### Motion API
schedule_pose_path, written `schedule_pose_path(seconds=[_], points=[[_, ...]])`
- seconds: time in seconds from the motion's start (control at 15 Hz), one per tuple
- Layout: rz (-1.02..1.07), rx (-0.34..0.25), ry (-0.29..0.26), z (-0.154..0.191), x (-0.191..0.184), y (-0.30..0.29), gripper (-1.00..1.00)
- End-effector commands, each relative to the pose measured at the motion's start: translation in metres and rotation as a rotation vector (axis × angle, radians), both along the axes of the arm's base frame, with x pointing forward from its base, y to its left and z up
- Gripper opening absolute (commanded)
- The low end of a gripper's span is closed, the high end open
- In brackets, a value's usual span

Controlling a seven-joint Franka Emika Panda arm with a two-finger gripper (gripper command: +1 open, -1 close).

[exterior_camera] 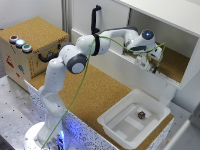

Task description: Move to the white box, then store the yellow object

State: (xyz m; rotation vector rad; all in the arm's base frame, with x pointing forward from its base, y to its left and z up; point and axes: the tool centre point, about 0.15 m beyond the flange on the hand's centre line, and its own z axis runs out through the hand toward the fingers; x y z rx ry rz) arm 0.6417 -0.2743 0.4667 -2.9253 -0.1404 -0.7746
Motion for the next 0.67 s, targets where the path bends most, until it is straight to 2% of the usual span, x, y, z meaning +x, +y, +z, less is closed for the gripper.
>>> schedule_pose_path(seconds=[0.0,0.13,0.2,0.27,0.33,0.47,0.6], points=[[0.022,0.015,-0.108,0.02,-0.098,-0.022,-1.0],[-0.006,0.024,-0.085,0.017,-0.132,-0.033,-1.0],[-0.03,0.047,-0.066,0.011,-0.147,-0.039,-1.0],[-0.053,0.04,-0.051,0.002,-0.163,-0.042,-1.0],[-0.061,0.024,-0.031,-0.006,-0.174,-0.042,-1.0],[-0.054,-0.045,0.018,-0.032,-0.199,-0.043,-1.0],[-0.067,-0.055,0.061,-0.049,-0.213,-0.048,-1.0]])
